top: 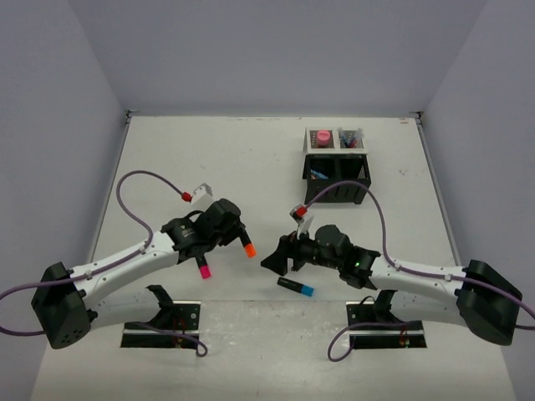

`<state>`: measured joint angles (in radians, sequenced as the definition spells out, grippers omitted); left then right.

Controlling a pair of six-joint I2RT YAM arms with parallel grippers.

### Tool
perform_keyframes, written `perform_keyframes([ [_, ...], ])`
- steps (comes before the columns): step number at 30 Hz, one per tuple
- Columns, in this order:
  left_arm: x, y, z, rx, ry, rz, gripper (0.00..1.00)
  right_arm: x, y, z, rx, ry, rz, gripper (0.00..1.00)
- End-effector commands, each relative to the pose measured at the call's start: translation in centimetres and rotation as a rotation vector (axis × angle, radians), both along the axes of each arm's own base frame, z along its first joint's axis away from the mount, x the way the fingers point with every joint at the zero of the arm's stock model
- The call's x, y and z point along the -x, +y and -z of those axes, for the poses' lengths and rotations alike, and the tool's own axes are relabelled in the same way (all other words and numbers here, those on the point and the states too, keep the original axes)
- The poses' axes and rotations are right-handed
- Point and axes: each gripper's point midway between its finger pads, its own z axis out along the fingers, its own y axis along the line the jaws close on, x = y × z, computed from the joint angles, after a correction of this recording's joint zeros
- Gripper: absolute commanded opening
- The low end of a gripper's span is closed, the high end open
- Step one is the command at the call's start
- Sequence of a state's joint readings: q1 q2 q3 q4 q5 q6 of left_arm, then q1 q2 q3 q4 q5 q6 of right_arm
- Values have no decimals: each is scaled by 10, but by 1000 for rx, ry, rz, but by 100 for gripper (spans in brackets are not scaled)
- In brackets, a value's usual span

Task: Sort the stationery into containers
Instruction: Pick up the pen from the center of the board, then place the pen in the storage box.

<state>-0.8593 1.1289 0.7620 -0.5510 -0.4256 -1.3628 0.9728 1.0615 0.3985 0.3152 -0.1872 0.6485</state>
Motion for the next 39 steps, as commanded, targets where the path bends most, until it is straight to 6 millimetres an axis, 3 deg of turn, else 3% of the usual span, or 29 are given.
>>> perform_keyframes([
  [1,0,-4,-22,185,18,-151,0,-17,30,-46,-190,-139,123,75],
  [7,4,-9,-48,330,-6,-177,0,-38,45,-58,-224,-170,267,62],
  [10,3,-8,-62,363,-42,-173,0,-38,59,-58,-199,-177,268,58],
  [16,6,-4,-65,375,-49,-177,0,-39,65,-73,-240,-190,299,46],
  [19,6,-4,-64,379,-46,-177,0,-40,68,-78,-244,-199,296,31],
  [22,7,-4,-66,382,-54,-169,0,-42,70,-79,-240,-204,296,0],
  [25,5,-2,-69,372,-74,-160,1,-43,69,-75,-209,-201,305,0],
  [27,1,-1,-77,357,-124,-137,8,-48,59,-67,-147,-197,345,0],
  [28,-1,1,-82,332,-153,-119,24,-51,53,-68,-125,-198,364,0],
  [29,-4,5,-93,292,-206,-91,46,-54,43,-71,-99,-194,384,0],
  [30,-7,18,-94,231,-230,-120,85,-59,29,-63,-22,-167,406,0],
  [31,-10,24,-106,210,-252,-138,99,-62,19,-68,-5,-153,422,0],
  [33,-11,44,-115,131,-273,-190,100,-73,-4,-58,102,-108,472,0],
  [34,-11,65,-116,26,-286,-226,100,-81,-34,-59,195,-95,510,0],
  [36,-11,82,-130,-48,-312,-256,100,-88,-65,-67,267,-89,547,0],
  [38,-7,100,-133,-142,-330,-260,100,-102,-111,-92,339,-105,609,0],
  [39,-4,103,-132,-174,-331,-235,100,-98,-128,-90,390,-85,613,0],
])
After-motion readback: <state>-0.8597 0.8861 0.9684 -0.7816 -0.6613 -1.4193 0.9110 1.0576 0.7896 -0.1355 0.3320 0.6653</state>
